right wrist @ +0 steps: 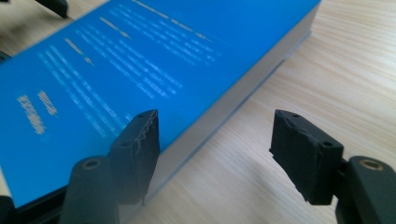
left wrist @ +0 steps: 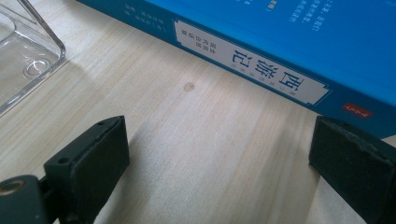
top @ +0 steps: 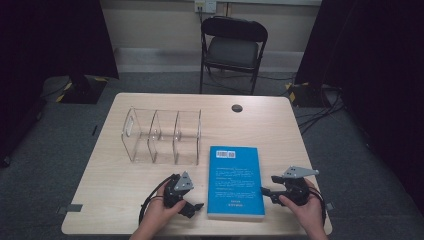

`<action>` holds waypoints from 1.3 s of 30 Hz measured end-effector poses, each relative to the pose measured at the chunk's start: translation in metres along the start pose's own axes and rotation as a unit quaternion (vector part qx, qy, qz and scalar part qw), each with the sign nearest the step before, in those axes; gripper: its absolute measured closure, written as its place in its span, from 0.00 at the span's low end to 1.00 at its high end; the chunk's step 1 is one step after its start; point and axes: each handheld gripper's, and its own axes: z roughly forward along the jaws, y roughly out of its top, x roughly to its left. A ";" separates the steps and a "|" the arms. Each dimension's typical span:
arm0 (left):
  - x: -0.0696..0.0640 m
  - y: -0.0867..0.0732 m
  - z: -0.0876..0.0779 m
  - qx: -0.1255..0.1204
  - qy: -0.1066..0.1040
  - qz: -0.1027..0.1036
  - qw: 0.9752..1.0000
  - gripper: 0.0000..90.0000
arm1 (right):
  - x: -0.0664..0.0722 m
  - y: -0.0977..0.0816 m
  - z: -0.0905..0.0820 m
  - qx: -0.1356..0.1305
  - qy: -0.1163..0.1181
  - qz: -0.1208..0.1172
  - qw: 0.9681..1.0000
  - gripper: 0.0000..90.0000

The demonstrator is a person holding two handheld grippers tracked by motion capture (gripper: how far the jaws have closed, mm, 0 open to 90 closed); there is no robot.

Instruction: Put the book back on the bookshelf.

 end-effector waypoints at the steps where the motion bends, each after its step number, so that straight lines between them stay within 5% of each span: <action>1: 0.000 0.000 0.000 0.002 0.000 0.003 1.000 0.05 | 0.000 0.001 0.000 -0.001 0.003 0.007 1.000 0.35; 10: 0.001 0.000 0.000 0.005 0.005 0.001 1.000 0.03 | 0.011 0.003 0.011 0.021 0.026 0.022 0.999 0.36; 15: -0.003 0.003 0.004 0.008 0.005 -0.005 1.000 0.00 | 0.016 0.003 0.016 0.028 0.058 0.037 0.997 0.38; 29: -0.009 0.006 0.006 0.011 -0.013 0.016 1.000 0.00 | 0.019 0.008 0.014 0.044 0.049 0.043 0.997 0.42; 39: -0.009 0.006 0.006 0.011 -0.013 0.016 1.000 0.00 | 0.023 0.011 0.007 0.021 0.059 0.048 0.997 0.47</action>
